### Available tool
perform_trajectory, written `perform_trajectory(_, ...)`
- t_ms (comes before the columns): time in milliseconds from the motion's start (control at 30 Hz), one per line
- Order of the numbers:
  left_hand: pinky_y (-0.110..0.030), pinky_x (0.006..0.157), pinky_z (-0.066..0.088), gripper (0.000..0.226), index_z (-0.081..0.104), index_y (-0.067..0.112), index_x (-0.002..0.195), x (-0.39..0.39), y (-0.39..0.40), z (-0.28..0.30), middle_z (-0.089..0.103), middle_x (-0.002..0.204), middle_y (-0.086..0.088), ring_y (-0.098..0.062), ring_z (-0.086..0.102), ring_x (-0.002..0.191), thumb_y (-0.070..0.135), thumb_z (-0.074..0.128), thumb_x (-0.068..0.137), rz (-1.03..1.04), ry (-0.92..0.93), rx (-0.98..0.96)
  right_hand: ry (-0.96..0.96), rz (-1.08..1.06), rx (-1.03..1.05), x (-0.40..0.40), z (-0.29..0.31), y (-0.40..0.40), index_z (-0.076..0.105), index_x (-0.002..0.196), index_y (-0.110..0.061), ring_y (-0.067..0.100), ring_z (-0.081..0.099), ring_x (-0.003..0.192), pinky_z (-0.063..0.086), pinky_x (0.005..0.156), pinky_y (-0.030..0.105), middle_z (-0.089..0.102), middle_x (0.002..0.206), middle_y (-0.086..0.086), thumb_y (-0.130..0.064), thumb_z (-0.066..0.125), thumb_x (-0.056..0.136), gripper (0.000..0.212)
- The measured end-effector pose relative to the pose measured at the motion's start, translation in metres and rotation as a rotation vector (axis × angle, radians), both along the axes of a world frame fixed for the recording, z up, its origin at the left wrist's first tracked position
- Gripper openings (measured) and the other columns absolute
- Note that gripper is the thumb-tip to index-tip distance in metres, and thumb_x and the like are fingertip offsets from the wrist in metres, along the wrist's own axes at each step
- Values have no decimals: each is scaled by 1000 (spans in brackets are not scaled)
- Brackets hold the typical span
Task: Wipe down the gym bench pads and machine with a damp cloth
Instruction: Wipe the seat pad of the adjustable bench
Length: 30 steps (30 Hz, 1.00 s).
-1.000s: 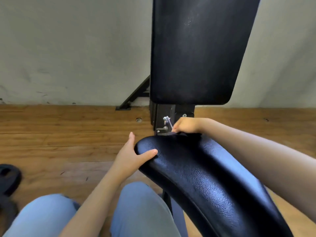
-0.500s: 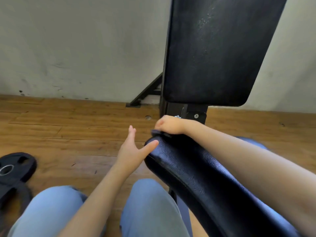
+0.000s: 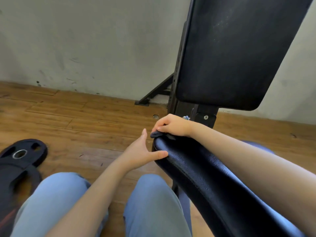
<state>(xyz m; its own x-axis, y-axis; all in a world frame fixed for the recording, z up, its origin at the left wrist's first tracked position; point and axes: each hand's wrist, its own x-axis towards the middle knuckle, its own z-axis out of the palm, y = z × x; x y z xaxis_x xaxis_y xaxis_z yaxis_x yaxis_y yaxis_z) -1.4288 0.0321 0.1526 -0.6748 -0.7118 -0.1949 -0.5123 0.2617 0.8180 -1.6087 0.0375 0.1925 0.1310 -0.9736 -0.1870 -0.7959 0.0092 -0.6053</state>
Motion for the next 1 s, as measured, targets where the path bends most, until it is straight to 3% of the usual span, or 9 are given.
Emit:
perform_trajectory(100,-25,107,25,114,-5,17,152,3,-3,1,11,159,2,-15,18,144,51,71,75,21,-10,-9,-37,21,-77,-14,3,20,68,109,-9,0,59,96,44,87,12,68,108,1,-3,57,90,23)
perform_trajectory(200,-25,108,24,114,-5,17,153,6,-1,0,13,159,1,-14,19,144,50,72,75,19,-15,4,5,5,-65,-28,8,29,65,115,-11,-20,54,78,38,75,1,64,105,-7,-6,60,89,27)
perform_trajectory(267,-25,108,24,115,-6,17,152,9,1,-1,12,159,1,-14,19,144,49,73,74,14,-20,2,65,0,-43,-30,10,27,66,114,-12,-18,55,78,39,76,2,65,105,-5,-8,60,90,26)
perform_trajectory(367,-28,111,23,118,-10,19,152,15,1,-1,9,159,0,-15,16,144,47,75,74,-2,-40,-10,207,38,-73,-18,10,26,68,113,-17,0,57,99,42,95,20,66,113,-5,-12,60,89,25)
perform_trajectory(467,-31,114,22,122,-12,21,151,18,-1,1,5,160,0,-15,13,145,46,77,72,-17,-50,-14,203,152,-106,-1,8,31,66,114,-21,5,55,111,39,100,22,64,118,-8,-13,59,90,26)
perform_trajectory(700,-33,115,20,124,-15,20,150,20,0,1,-1,160,-1,-17,10,146,46,77,71,-67,-101,-17,236,107,-14,15,10,5,70,103,-22,6,58,100,44,98,35,67,106,-8,-33,56,91,21)
perform_trajectory(833,-33,116,21,127,-15,19,150,22,-5,3,-1,160,-2,-17,11,146,47,78,69,-59,-102,-17,281,231,-38,25,13,17,70,96,-25,4,59,97,46,96,36,67,101,-11,-30,60,89,13)
perform_trajectory(933,-33,117,20,131,-17,19,149,23,-4,4,-1,160,-1,-15,10,146,45,80,67,-105,-119,-26,234,460,-109,22,15,47,71,96,-24,4,56,110,42,101,31,66,108,-12,-27,63,86,13)
perform_trajectory(1000,-31,116,21,130,-19,20,149,23,-1,3,-1,160,-1,-15,10,146,45,80,68,-159,-144,-19,170,497,-98,17,17,53,72,98,-23,3,53,117,39,104,28,66,112,-12,-26,64,84,16)
